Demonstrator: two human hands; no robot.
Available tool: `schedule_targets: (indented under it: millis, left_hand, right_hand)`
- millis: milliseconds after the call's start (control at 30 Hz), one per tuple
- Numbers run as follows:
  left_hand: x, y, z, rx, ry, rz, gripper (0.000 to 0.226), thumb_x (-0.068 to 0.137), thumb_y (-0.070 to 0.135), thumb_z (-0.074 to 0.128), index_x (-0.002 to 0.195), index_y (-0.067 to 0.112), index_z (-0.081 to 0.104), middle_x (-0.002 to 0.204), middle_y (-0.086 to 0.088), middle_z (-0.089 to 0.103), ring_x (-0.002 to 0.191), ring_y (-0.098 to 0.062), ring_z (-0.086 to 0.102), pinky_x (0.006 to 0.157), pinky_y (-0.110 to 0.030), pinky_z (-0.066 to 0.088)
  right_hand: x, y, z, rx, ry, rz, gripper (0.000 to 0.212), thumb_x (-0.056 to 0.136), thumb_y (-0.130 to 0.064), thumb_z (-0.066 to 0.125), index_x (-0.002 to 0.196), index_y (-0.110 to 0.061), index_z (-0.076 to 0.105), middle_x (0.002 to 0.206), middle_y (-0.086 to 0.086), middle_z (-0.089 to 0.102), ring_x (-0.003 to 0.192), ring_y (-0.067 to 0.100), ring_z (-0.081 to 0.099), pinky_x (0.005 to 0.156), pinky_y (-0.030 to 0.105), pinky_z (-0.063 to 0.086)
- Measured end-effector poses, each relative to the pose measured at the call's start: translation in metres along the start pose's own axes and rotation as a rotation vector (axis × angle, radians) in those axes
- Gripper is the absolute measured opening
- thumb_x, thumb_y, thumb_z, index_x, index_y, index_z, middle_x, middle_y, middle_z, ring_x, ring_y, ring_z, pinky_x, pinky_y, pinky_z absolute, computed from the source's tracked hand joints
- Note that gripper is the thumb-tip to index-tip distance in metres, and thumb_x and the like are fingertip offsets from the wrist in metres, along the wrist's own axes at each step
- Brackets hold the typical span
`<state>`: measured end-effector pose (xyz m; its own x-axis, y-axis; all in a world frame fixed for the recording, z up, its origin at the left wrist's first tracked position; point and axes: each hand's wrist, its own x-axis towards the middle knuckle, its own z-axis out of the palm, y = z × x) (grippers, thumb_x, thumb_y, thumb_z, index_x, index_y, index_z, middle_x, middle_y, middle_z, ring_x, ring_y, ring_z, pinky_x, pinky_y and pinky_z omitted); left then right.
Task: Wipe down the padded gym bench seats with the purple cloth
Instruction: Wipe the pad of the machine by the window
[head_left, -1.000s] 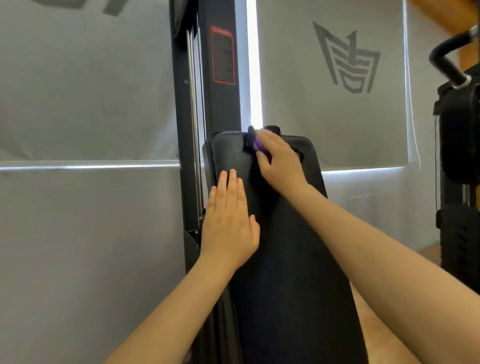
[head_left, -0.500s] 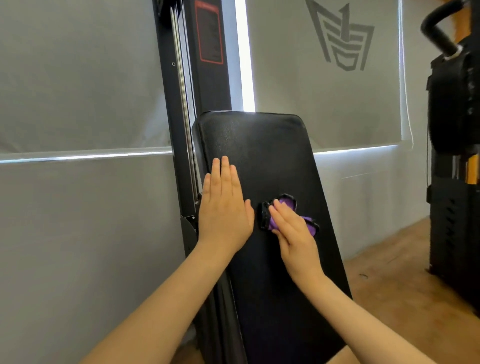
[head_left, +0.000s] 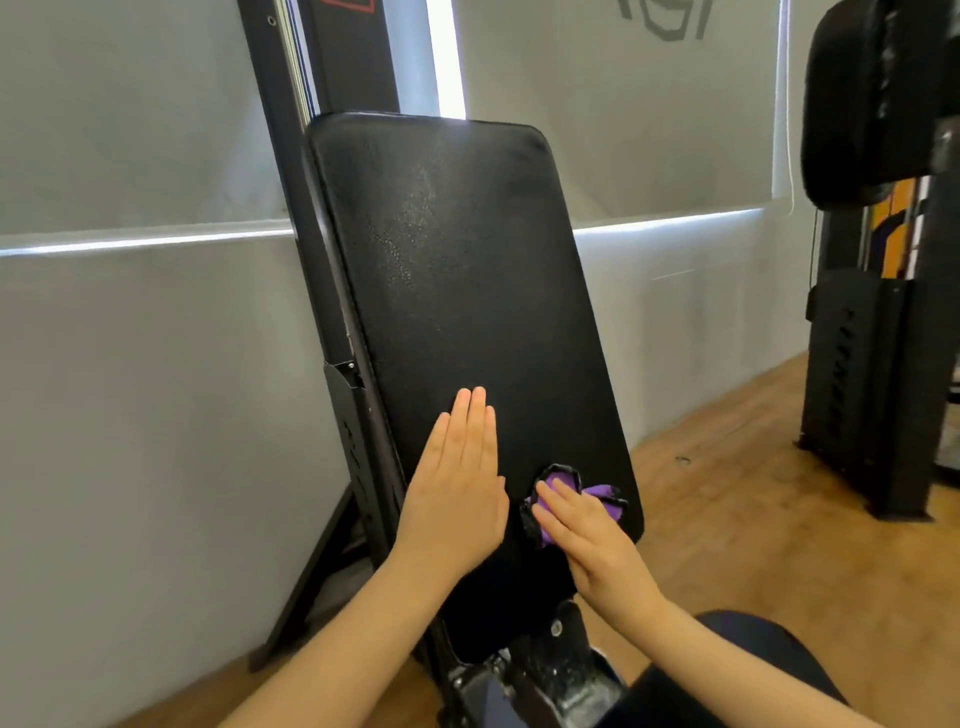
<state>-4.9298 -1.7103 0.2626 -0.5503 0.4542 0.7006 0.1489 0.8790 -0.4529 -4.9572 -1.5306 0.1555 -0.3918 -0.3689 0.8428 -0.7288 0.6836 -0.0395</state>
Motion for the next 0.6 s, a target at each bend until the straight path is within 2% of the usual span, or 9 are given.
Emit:
schedule_targets:
  millis: [100,167,300,367,467,533,600]
  left_hand:
    - [0.001,0.000,-0.001,0.003,-0.013,-0.008,0.080,0.082,0.034,0.061,0.140,-0.006,0.024,0.150,-0.024,0.018,0.141,-0.037,0.029,0.115,-0.044,0.016]
    - [0.001,0.001,-0.002,0.010,-0.032,-0.014,0.081,0.082,0.034,0.062,0.140,-0.006,0.023,0.151,-0.025,0.025,0.141,-0.037,0.028,0.114,-0.044,0.017]
    - [0.002,0.002,-0.003,0.017,-0.044,-0.026,0.079,0.081,0.033,0.062,0.140,-0.007,0.029,0.148,-0.026,0.034,0.139,-0.038,0.032,0.112,-0.045,0.019]
    - [0.002,0.003,-0.004,0.048,-0.054,-0.025,0.076,0.082,0.033,0.061,0.141,-0.007,0.034,0.148,-0.026,0.034,0.139,-0.038,0.032,0.113,-0.044,0.019]
    - [0.003,0.003,-0.005,0.084,-0.070,-0.024,0.074,0.083,0.034,0.058,0.141,-0.007,0.036,0.148,-0.026,0.034,0.139,-0.038,0.031,0.113,-0.044,0.018]
    - [0.003,0.003,-0.006,0.095,-0.076,-0.025,0.074,0.083,0.034,0.058,0.141,-0.007,0.036,0.148,-0.026,0.033,0.139,-0.038,0.031,0.113,-0.044,0.019]
    - [0.004,0.003,-0.007,0.095,-0.080,-0.026,0.074,0.083,0.033,0.059,0.140,-0.007,0.037,0.148,-0.026,0.034,0.139,-0.039,0.031,0.113,-0.045,0.020]
  right_hand:
    - [-0.018,0.008,-0.005,-0.047,-0.091,-0.082,0.057,0.080,0.000,0.037,0.135,-0.014,0.039,0.146,-0.002,0.032,0.143,0.011,0.014,0.114,0.035,0.017]
    - [-0.027,0.016,-0.007,-0.074,-0.132,-0.148,0.056,0.080,0.001,0.037,0.134,-0.013,0.040,0.144,0.002,0.034,0.144,0.012,0.012,0.114,0.036,0.017]
    - [-0.046,0.030,-0.005,-0.133,-0.208,-0.247,0.056,0.083,-0.004,0.040,0.137,-0.017,0.036,0.145,0.002,0.033,0.137,0.023,0.029,0.103,0.049,0.038]
    - [-0.049,0.031,-0.006,-0.167,-0.221,-0.270,0.055,0.082,-0.005,0.040,0.136,-0.018,0.037,0.143,0.002,0.034,0.133,0.024,0.033,0.101,0.051,0.039]
    - [-0.045,0.036,-0.011,-0.203,-0.236,-0.333,0.055,0.081,-0.004,0.041,0.134,-0.018,0.039,0.141,0.003,0.039,0.132,0.024,0.035,0.102,0.047,0.037]
    - [-0.043,0.044,-0.017,-0.247,-0.259,-0.410,0.061,0.078,-0.001,0.054,0.134,-0.019,0.039,0.139,0.004,0.047,0.131,0.022,0.037,0.104,0.043,0.037]
    - [-0.039,0.050,-0.027,-0.287,-0.325,-0.432,0.080,0.064,-0.001,0.077,0.132,-0.021,0.041,0.135,0.003,0.052,0.129,0.020,0.040,0.104,0.041,0.035]
